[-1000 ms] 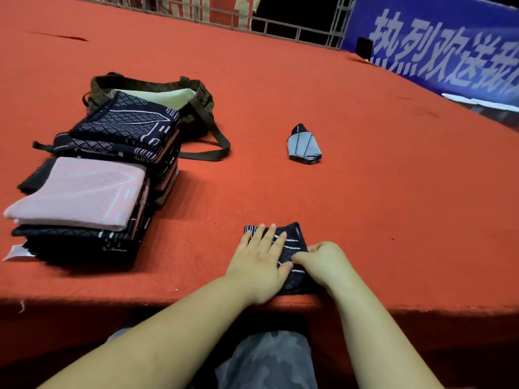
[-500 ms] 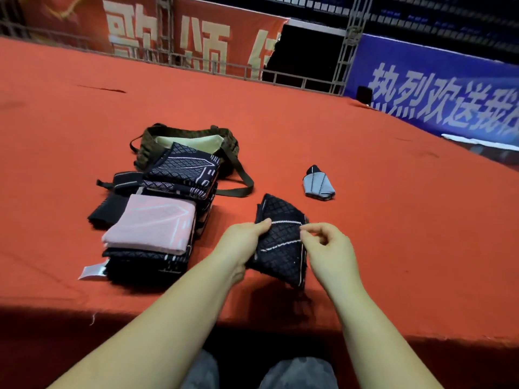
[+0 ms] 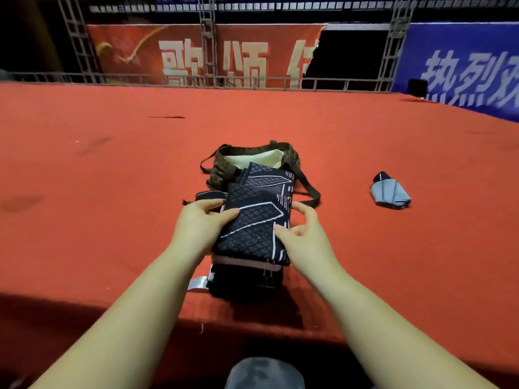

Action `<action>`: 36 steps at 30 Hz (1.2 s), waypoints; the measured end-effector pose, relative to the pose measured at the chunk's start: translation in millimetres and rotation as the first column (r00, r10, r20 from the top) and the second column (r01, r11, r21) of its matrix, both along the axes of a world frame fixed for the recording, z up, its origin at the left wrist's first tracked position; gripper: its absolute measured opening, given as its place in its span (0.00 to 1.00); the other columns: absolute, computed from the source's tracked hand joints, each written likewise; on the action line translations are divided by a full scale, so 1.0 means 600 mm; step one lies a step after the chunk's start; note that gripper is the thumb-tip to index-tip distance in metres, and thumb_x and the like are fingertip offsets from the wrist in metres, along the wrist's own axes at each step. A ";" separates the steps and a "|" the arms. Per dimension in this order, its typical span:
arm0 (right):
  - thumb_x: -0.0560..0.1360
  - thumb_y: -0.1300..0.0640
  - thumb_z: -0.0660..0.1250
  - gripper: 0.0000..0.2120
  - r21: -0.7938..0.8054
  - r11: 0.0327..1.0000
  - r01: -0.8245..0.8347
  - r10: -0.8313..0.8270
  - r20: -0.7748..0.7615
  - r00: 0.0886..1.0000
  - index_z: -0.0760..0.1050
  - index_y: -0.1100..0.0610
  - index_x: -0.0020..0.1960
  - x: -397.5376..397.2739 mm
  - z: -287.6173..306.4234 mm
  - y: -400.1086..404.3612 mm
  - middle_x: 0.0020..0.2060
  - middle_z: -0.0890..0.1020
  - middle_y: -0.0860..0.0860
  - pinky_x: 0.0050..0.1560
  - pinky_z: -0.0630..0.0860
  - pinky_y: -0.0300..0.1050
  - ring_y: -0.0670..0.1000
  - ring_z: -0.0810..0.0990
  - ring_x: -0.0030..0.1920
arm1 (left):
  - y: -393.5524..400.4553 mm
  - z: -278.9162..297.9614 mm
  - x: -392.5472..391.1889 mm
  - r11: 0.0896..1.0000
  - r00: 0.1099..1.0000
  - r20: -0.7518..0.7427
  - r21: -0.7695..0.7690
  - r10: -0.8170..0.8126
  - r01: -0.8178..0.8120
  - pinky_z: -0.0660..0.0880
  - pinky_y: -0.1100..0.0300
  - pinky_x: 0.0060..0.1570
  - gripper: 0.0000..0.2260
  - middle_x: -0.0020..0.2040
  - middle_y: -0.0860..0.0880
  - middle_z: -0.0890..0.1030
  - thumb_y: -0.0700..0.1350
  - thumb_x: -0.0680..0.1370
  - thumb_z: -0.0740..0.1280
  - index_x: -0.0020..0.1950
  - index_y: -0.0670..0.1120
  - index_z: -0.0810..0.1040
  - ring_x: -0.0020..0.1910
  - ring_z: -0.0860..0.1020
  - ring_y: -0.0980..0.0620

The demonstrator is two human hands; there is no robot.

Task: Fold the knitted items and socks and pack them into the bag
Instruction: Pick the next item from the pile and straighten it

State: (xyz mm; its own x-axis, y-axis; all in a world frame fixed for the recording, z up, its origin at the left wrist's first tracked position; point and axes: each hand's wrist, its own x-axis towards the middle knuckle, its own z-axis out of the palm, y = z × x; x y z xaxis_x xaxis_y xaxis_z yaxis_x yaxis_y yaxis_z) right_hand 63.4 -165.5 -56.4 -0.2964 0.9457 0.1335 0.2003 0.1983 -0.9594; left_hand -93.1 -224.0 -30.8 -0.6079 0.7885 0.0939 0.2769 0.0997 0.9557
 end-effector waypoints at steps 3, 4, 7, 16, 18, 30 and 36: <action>0.78 0.58 0.62 0.21 0.209 0.977 -0.042 -0.001 0.203 0.979 0.67 0.44 0.69 -0.020 -0.017 -0.012 0.47 0.78 0.45 0.50 0.69 0.36 0.46 0.76 0.51 | -0.005 -0.029 -0.021 0.999 1.000 0.021 -0.033 0.019 -0.018 0.73 0.59 0.40 0.16 0.41 0.51 0.81 0.37 0.74 0.68 0.60 0.47 0.74 0.39 0.78 0.54; 0.78 0.57 0.60 0.21 0.249 0.967 -0.059 -0.012 0.273 0.962 0.67 0.45 0.70 -0.024 -0.021 -0.012 0.52 0.77 0.48 0.53 0.67 0.38 0.49 0.75 0.56 | -0.004 -0.039 -0.025 0.999 1.000 0.020 -0.036 0.016 -0.015 0.72 0.59 0.39 0.15 0.44 0.49 0.81 0.36 0.74 0.66 0.59 0.46 0.71 0.39 0.78 0.53; 0.80 0.54 0.56 0.20 0.316 0.943 -0.104 -0.041 0.419 0.907 0.65 0.45 0.72 -0.032 -0.033 -0.007 0.53 0.73 0.50 0.54 0.67 0.42 0.52 0.73 0.58 | -0.001 -0.058 -0.031 0.998 0.981 -0.192 -0.057 -0.005 -0.006 0.66 0.57 0.41 0.09 0.46 0.49 0.79 0.36 0.76 0.63 0.50 0.48 0.66 0.43 0.76 0.48; 0.75 0.50 0.56 0.19 0.592 0.779 -0.207 -0.361 0.694 0.623 0.76 0.52 0.62 -0.031 -0.047 -0.001 0.45 0.75 0.53 0.43 0.72 0.48 0.57 0.76 0.46 | 0.007 -0.090 -0.051 0.921 0.531 -0.792 -0.386 -0.300 -0.055 0.67 0.53 0.61 0.24 0.65 0.45 0.70 0.55 0.80 0.50 0.76 0.55 0.58 0.62 0.69 0.43; 0.71 0.49 0.57 0.20 0.695 0.666 -0.270 -0.408 0.643 0.648 0.81 0.56 0.54 -0.031 -0.053 0.006 0.43 0.79 0.53 0.41 0.74 0.48 0.57 0.78 0.42 | 0.007 -0.093 -0.055 0.876 0.482 -0.787 -0.476 -0.385 -0.076 0.62 0.54 0.66 0.30 0.72 0.46 0.64 0.63 0.76 0.41 0.77 0.56 0.54 0.68 0.64 0.45; 0.81 0.40 0.44 0.30 0.216 0.810 -0.545 0.066 0.890 0.451 0.45 0.53 0.78 -0.022 -0.059 0.027 0.77 0.44 0.50 0.75 0.42 0.44 0.46 0.40 0.76 | 0.020 -0.087 -0.066 0.660 0.535 -0.580 -0.750 -0.615 -0.054 0.51 0.48 0.73 0.29 0.78 0.44 0.47 0.68 0.77 0.44 0.76 0.62 0.40 0.77 0.47 0.45; 0.80 0.41 0.51 0.30 0.223 0.787 -0.576 0.111 0.866 0.487 0.52 0.52 0.77 -0.005 -0.034 0.033 0.77 0.50 0.48 0.75 0.49 0.44 0.46 0.46 0.76 | 0.017 -0.046 -0.048 0.664 0.311 -0.700 -0.712 -0.643 -0.229 0.59 0.50 0.67 0.30 0.74 0.44 0.62 0.67 0.78 0.45 0.77 0.57 0.50 0.72 0.60 0.44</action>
